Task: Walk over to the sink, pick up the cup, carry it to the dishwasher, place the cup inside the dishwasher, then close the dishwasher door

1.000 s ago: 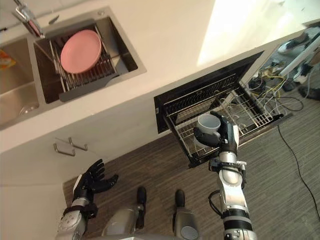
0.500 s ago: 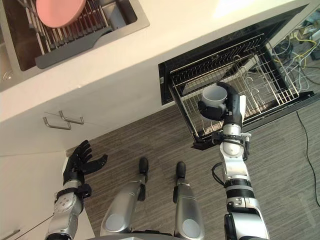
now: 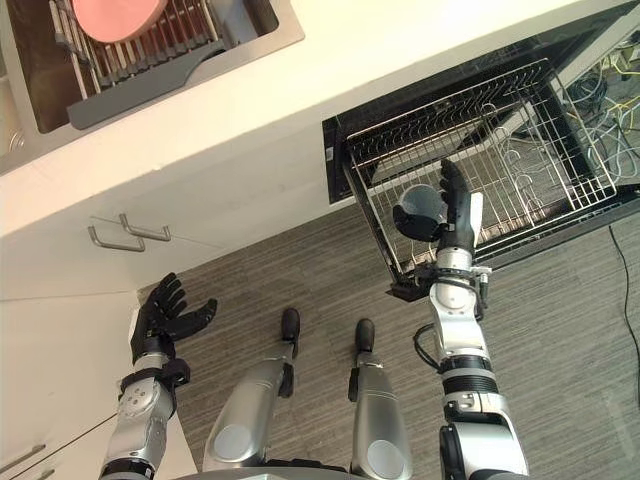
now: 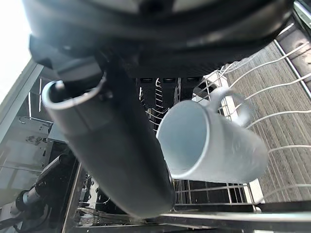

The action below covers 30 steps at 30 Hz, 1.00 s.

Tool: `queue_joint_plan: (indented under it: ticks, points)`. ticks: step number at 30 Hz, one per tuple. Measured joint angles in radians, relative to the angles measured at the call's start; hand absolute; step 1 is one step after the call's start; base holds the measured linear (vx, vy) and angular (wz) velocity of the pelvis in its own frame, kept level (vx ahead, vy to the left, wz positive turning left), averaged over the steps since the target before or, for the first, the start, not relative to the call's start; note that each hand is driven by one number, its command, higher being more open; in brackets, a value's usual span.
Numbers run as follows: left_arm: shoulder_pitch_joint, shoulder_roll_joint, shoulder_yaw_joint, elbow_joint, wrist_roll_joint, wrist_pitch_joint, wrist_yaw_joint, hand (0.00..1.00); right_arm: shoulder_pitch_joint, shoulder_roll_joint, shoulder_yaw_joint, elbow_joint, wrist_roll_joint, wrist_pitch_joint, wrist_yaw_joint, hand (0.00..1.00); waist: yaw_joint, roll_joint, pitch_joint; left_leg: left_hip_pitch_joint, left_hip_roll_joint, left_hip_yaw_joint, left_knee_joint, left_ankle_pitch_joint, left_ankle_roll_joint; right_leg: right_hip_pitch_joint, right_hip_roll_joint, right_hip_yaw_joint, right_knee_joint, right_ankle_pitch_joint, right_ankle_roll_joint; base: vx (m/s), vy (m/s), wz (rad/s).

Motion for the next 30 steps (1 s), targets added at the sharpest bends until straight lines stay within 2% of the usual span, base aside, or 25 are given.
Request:
queue_joint_plan:
  ticks: [5,9,13,16,22,26,27,28,29,30]
  points:
    - [0.003,-0.025,0.005,-0.012,0.001,0.002,0.003,0.90,0.161,0.061,-0.018,-0.182,0.002,0.000,0.002,0.90,-0.004,-0.001,0.000,0.060,0.000,-0.014,-0.021,-0.004,-0.006,0.055,-0.001,-0.018,0.004,-0.022,-0.003,0.03,-0.025,0.10]
    - [0.029,-0.029,0.003,-0.021,0.005,0.009,-0.002,0.90,0.267,0.111,-0.019,-0.306,0.002,0.000,0.012,0.90,-0.021,-0.017,-0.009,0.113,0.001,-0.024,-0.032,-0.018,-0.012,0.106,0.000,-0.031,0.010,-0.051,-0.007,0.07,-0.027,0.09]
    - [0.079,-0.036,0.003,-0.019,0.029,0.030,-0.027,0.90,0.382,0.146,-0.024,-0.447,0.014,-0.004,0.052,0.90,-0.036,-0.046,-0.055,0.169,0.003,-0.031,-0.026,-0.049,-0.020,0.172,0.000,-0.048,0.001,-0.076,-0.008,0.12,-0.032,0.05]
    - [0.095,-0.049,0.003,0.021,0.048,0.040,-0.047,0.90,0.441,0.158,-0.030,-0.531,0.024,-0.016,0.090,0.90,-0.046,-0.055,-0.110,0.209,0.003,-0.044,-0.027,-0.066,-0.021,0.233,-0.001,-0.065,-0.032,-0.079,-0.005,0.12,-0.014,0.12]
    - [0.144,-0.072,0.019,0.091,0.084,0.051,-0.068,0.90,0.519,0.173,0.004,-0.639,0.023,-0.062,0.174,0.90,-0.057,-0.060,-0.203,0.266,-0.004,-0.076,-0.024,-0.083,-0.019,0.322,-0.008,-0.095,-0.065,-0.090,-0.003,0.04,-0.011,0.14]
    - [0.147,-0.076,0.024,0.092,0.085,0.051,-0.069,0.90,0.529,0.165,0.037,-0.666,0.023,-0.065,0.184,0.90,-0.058,-0.058,-0.206,0.225,-0.009,-0.112,0.049,-0.109,-0.024,0.342,-0.013,-0.146,-0.054,-0.102,-0.007,-0.07,-0.016,0.39]
    - [0.144,-0.076,0.024,0.094,0.086,0.052,-0.068,0.90,0.529,0.155,0.045,-0.673,0.023,-0.066,0.189,0.90,-0.062,-0.057,-0.210,0.201,0.018,-0.055,0.077,-0.140,-0.021,0.349,-0.017,-0.178,-0.056,-0.103,-0.008,-0.11,-0.008,0.68]
    - [0.142,-0.077,0.023,0.097,0.086,0.052,-0.068,0.90,0.529,0.148,0.046,-0.678,0.022,-0.066,0.190,0.90,-0.064,-0.055,-0.213,0.192,0.036,0.004,0.089,-0.141,-0.022,0.352,-0.020,-0.196,-0.059,-0.103,-0.008,-0.08,0.022,0.85]
    - [0.132,-0.078,0.021,0.120,0.096,0.051,-0.068,0.90,0.523,0.121,0.042,-0.686,0.022,-0.068,0.188,0.90,-0.067,-0.049,-0.221,0.174,0.088,0.127,0.122,-0.142,-0.021,0.353,-0.028,-0.228,-0.060,-0.106,-0.004,-0.04,0.069,0.83]
    - [0.129,-0.077,0.021,0.140,0.105,0.052,-0.068,0.90,0.504,0.090,0.043,-0.681,0.020,-0.068,0.188,0.90,-0.069,-0.044,-0.224,0.161,0.115,0.193,0.147,-0.142,-0.016,0.350,-0.038,-0.247,-0.049,-0.115,0.007,-0.02,0.090,0.68]
